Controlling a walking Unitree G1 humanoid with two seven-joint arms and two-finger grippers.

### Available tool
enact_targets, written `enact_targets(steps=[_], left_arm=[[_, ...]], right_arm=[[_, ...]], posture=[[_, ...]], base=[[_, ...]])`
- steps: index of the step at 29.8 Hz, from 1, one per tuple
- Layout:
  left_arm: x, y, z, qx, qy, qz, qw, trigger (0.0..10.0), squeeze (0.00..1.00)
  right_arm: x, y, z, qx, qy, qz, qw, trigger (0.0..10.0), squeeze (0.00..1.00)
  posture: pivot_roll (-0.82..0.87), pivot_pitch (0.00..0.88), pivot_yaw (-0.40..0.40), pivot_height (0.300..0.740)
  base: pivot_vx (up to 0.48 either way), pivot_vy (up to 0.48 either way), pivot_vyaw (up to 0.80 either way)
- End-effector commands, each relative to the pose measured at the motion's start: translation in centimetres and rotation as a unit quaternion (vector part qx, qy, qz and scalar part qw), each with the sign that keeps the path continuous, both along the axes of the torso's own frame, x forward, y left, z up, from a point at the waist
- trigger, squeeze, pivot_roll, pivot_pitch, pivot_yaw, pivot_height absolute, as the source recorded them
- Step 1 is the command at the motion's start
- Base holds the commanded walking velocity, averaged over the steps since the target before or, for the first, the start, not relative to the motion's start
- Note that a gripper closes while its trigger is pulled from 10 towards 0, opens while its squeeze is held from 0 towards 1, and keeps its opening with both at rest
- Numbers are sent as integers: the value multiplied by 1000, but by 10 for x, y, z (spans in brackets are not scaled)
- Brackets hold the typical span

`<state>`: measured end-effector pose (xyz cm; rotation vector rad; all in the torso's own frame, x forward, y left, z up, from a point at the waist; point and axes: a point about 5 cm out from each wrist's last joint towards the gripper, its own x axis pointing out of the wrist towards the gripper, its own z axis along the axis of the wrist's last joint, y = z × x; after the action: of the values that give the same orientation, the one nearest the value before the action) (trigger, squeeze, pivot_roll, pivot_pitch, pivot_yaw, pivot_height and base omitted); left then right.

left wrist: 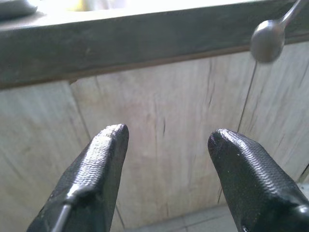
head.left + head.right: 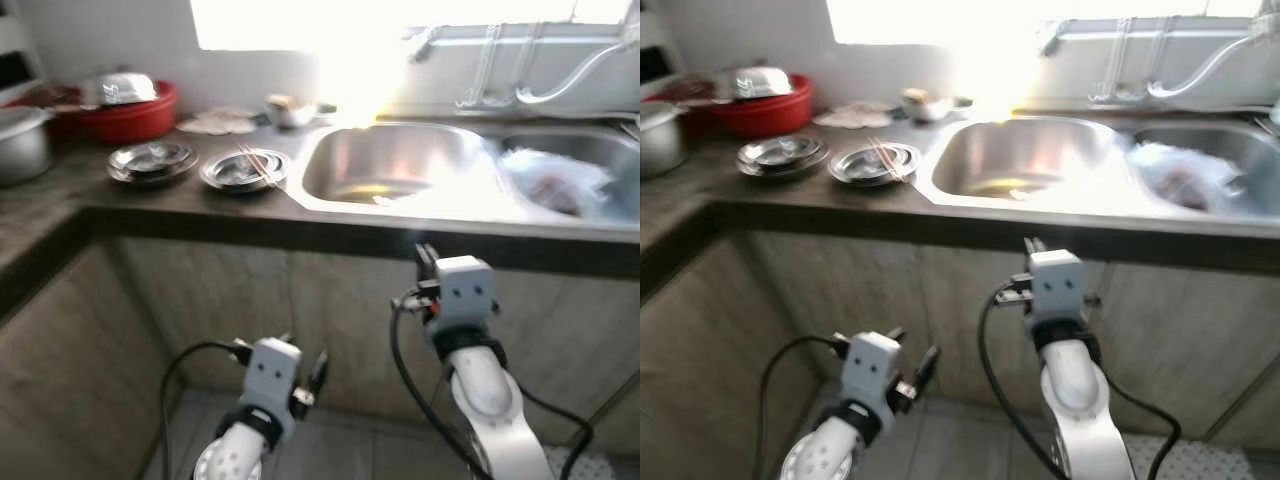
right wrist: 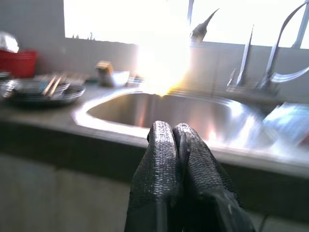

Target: Kitchen organization

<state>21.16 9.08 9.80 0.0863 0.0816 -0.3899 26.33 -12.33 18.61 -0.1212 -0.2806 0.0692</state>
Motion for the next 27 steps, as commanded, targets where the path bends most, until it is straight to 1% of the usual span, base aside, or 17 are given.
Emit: enact_targets(steps=[1,2,4,7,8,11,13,16,23,27], left_arm=[[1,0,4,-7,-10,3,1000,10000,0],[4,1,6,-5,-14,8,1000,10000,0],[6,2,7,-5,-19,9,1000,10000,0],[8,4,9,-6,-23,14,1000,10000,0],[8,4,9,-6,-24,14,1000,10000,0],[9,4,10,-4,-25,18,1000,10000,0],[9,3,10,-4,-27,21,999,10000,0],[8,3,10,-5,-27,22,999,10000,0],[7,3,10,-5,-26,23,999,10000,0],[7,3,10,-6,-27,22,999,10000,0]], right_arm=[[2,0,25,1,-49,6,999,9686,0],[5,-2,38,7,-72,7,997,10000,0],[10,-5,61,13,-111,5,994,10000,0],[15,-8,82,14,-146,6,989,10000,0],[16,-9,85,14,-151,7,988,10000,0],[18,-10,89,10,-160,9,987,10000,0],[23,-12,91,12,-158,11,987,10000,0],[25,-12,90,16,-152,12,988,10000,0],[27,-11,88,21,-146,14,989,10000,0],[29,-12,91,20,-152,14,988,10000,0]], posture=[[6,0,14,740],[6,0,15,740],[7,0,13,740],[5,0,13,740],[5,0,8,740],[7,0,7,740],[11,0,2,740],[13,0,1,740],[16,0,-1,740],[13,0,-1,740]], base=[[0,0,0],[262,0,0],[291,0,0],[318,0,0],[326,0,0],[331,0,0],[347,0,0],[363,0,0],[370,0,0],[376,0,0]])
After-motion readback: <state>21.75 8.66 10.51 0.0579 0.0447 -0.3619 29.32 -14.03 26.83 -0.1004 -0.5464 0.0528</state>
